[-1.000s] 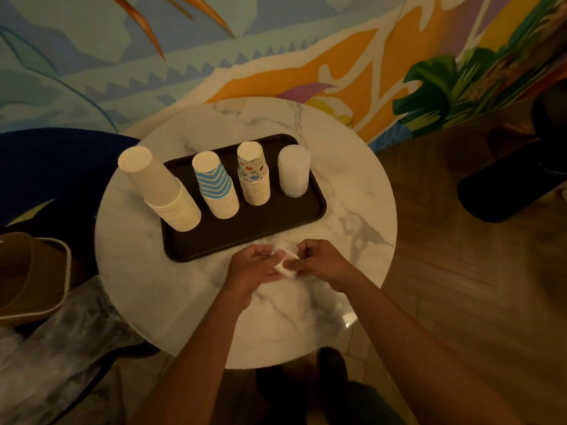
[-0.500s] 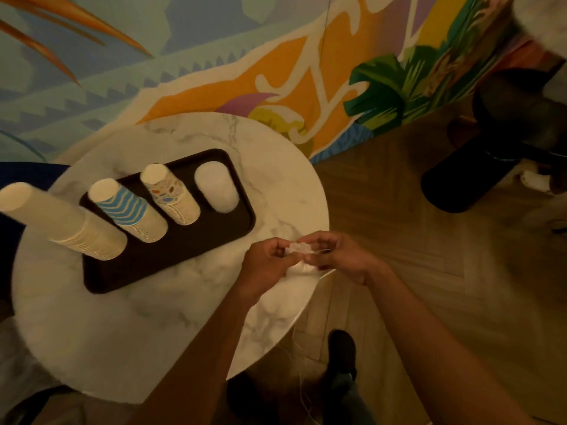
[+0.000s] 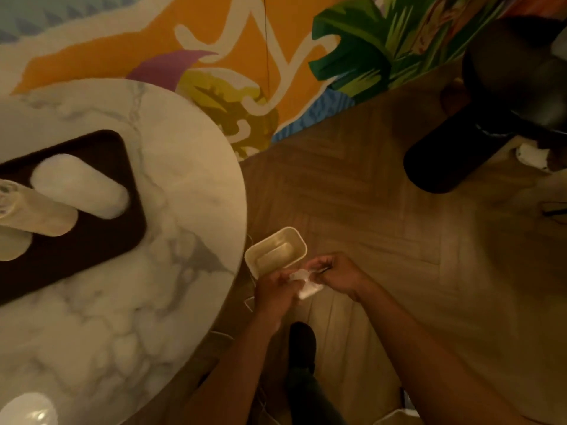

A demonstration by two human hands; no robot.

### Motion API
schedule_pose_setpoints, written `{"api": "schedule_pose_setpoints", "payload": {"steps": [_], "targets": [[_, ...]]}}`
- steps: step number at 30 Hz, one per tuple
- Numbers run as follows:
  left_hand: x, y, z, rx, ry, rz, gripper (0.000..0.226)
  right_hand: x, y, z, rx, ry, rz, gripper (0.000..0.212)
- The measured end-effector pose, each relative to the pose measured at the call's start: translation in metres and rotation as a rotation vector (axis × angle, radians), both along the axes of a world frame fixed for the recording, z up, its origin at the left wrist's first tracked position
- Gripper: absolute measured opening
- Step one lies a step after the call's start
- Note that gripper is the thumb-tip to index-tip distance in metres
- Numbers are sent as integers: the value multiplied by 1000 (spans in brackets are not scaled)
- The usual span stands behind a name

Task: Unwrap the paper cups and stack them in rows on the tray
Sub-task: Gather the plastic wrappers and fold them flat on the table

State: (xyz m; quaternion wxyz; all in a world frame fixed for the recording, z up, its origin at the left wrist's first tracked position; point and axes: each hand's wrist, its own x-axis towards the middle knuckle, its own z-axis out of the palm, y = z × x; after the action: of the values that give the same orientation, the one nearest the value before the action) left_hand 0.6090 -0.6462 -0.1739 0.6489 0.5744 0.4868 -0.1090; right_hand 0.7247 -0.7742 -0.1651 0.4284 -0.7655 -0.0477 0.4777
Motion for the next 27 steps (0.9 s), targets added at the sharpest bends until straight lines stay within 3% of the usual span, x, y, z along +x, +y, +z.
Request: {"api": "schedule_pose_setpoints", "payload": {"steps": [5, 15, 20, 23, 27], "targets": [[29, 8, -91, -32, 154, 103, 20, 21, 10, -72, -49, -28, -72, 34], [54, 26, -264, -37, 289, 218, 21, 41, 17, -219, -92, 3, -243, 32], [78, 50, -358, -17, 306, 298, 42, 49, 8, -284, -116, 25, -232, 24], [102, 51, -377, -12, 278, 310, 42, 53, 6, -315, -96, 48, -267, 22], [115, 48, -401, 66, 326, 196, 78, 53, 6, -341, -96, 57, -267, 19]]}}
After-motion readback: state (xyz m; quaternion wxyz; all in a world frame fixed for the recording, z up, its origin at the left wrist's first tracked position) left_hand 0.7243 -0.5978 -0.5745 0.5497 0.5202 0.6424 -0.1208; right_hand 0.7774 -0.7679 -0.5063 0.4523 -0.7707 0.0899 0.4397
